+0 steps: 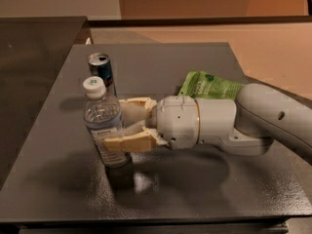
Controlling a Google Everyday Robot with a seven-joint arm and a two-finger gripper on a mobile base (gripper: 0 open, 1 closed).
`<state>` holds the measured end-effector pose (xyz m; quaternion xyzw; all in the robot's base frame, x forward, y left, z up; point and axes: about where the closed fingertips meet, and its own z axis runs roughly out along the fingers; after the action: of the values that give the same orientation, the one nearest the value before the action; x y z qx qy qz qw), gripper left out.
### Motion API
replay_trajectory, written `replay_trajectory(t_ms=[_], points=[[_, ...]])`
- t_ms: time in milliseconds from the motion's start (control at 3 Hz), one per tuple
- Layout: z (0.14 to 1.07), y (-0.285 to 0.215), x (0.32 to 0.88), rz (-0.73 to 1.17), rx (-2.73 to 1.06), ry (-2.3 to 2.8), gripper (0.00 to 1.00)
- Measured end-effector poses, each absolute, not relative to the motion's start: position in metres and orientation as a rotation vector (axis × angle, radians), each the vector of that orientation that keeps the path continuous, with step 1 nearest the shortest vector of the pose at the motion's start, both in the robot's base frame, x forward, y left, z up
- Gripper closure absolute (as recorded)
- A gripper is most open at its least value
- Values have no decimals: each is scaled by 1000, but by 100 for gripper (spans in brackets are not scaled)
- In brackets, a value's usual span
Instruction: Place blue plastic bottle upright
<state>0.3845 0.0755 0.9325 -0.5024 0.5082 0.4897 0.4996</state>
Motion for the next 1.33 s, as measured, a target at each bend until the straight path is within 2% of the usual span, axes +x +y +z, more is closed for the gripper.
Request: replay_trajectory(t_ms=[333, 1333], points=[[926, 75, 383, 1184, -1220, 1216, 82], [916, 76, 380, 1180, -1232, 1220, 13]])
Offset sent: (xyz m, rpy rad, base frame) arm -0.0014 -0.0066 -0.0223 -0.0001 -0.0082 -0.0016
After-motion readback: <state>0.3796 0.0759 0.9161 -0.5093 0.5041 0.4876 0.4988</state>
